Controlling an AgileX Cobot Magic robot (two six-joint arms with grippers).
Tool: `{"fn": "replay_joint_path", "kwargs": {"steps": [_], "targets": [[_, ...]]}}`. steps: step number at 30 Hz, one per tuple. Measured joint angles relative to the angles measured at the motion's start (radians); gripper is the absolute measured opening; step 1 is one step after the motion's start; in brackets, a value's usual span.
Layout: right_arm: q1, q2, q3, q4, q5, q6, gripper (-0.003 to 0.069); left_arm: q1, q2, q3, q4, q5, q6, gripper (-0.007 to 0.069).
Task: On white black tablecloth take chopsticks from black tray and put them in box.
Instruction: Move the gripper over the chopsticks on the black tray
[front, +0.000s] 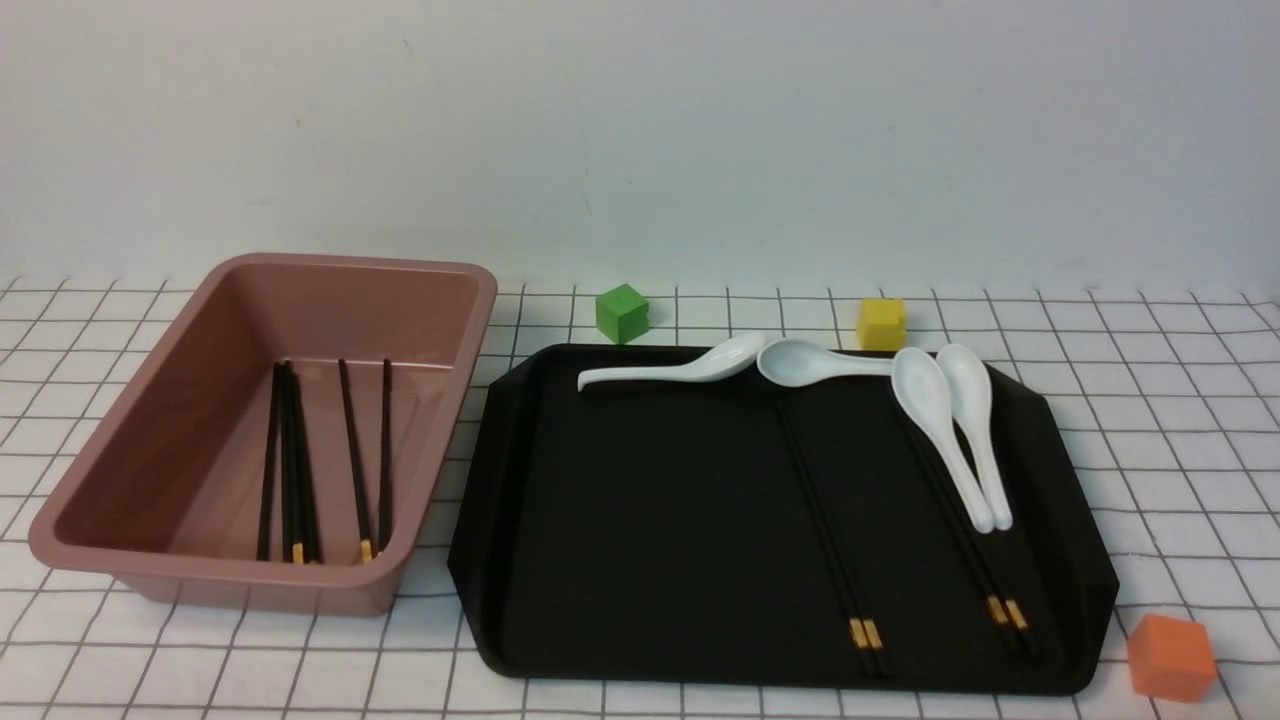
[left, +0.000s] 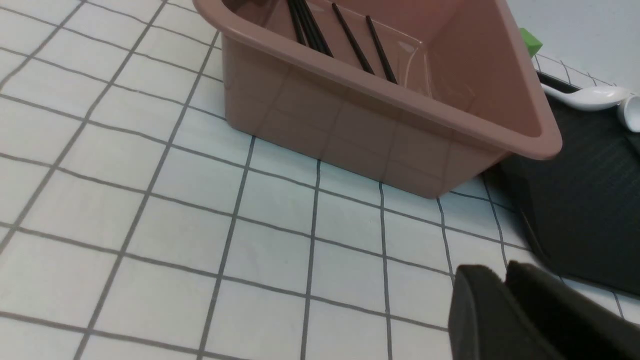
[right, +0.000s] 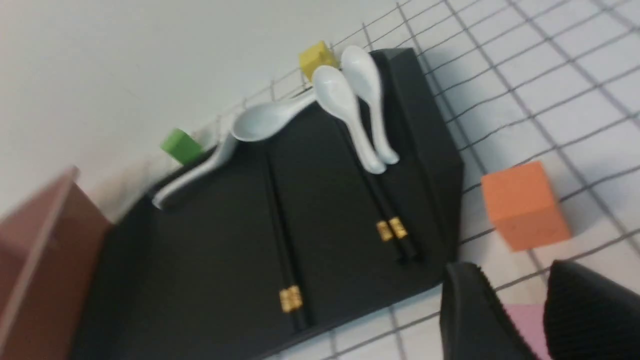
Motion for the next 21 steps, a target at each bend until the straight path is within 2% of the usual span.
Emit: {"fn": "replay_joint_path", "kwargs": {"steps": [8, 14, 16, 18, 21], "targets": [[0.000, 0.000, 0.002, 0.045, -0.056, 0.029, 0.0240, 0.000, 0.000, 0.000, 0.000, 0.000, 0.000, 0.0082], [0.000, 0.000, 0.000, 0.049, -0.282, 0.029, 0.0225, 0.000, 0.000, 0.000, 0.000, 0.000, 0.000, 0.0082], [0.000, 0.000, -0.019, 0.049, -0.468, 0.024, 0.0197, 0.000, 0.000, 0.000, 0.000, 0.000, 0.000, 0.0082], [0.000, 0.000, -0.039, 0.052, -0.563, 0.020, 0.0166, 0.000, 0.000, 0.000, 0.000, 0.000, 0.000, 0.0082], [0.000, 0.032, -0.129, 0.052, -0.577, -0.045, 0.0069, 0.000, 0.000, 0.000, 0.000, 0.000, 0.000, 0.0082]]}}
